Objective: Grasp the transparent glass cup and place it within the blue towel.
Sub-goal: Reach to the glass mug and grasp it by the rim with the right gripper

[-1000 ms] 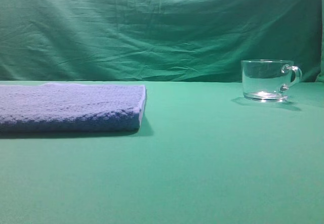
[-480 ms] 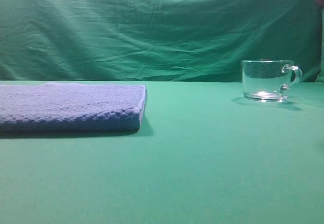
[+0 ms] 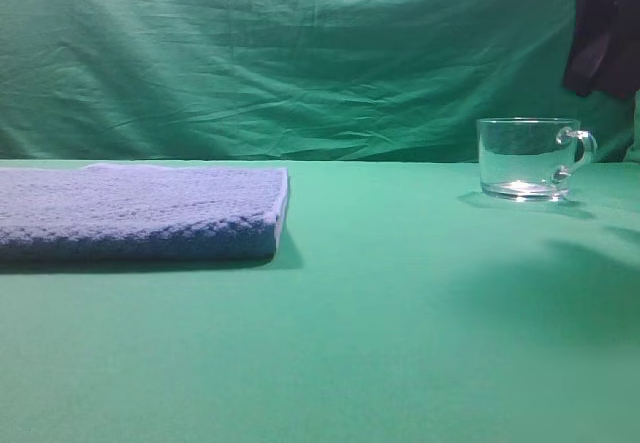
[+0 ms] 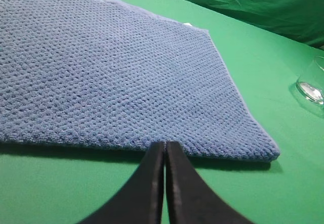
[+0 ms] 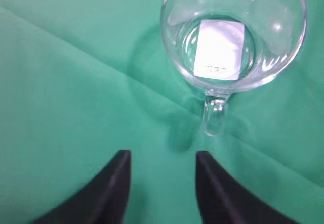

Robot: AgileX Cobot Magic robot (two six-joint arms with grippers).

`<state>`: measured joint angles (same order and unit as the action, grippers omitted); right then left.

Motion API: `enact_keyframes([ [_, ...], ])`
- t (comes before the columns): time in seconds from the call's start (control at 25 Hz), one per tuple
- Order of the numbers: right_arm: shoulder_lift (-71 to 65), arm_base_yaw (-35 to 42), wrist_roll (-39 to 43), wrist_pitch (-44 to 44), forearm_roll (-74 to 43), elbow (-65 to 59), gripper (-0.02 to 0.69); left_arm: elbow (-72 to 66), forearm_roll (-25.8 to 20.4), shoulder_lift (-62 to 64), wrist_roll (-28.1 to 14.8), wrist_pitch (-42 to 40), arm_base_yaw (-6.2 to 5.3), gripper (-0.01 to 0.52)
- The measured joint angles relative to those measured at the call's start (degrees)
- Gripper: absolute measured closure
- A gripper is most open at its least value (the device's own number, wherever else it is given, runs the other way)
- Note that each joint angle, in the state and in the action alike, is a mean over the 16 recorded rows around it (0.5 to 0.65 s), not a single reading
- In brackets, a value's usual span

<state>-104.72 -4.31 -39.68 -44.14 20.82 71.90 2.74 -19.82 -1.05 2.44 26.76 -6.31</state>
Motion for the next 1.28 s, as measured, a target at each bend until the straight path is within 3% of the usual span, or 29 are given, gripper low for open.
enact_keyframes([
  [0.24, -4.39, 0.00, 0.08, 1.80, -0.22, 2.26, 0.162, 0.00, 0.00, 0.00, 0.00, 0.00, 0.00, 0.514],
  [0.64, -7.39, 0.00, -0.35, 3.59, -0.64, 4.20, 0.422, 0.00, 0.00, 0.00, 0.00, 0.00, 0.00, 0.514],
  [0.88, -7.58, -0.45, -0.78, 3.56, -1.12, 4.72, 0.543, 0.00, 0.00, 0.00, 0.00, 0.00, 0.00, 0.514],
  [1.28, -7.94, -7.28, -1.11, 1.82, -2.20, 9.31, 0.562, 0.00, 0.00, 0.00, 0.00, 0.00, 0.00, 0.514],
])
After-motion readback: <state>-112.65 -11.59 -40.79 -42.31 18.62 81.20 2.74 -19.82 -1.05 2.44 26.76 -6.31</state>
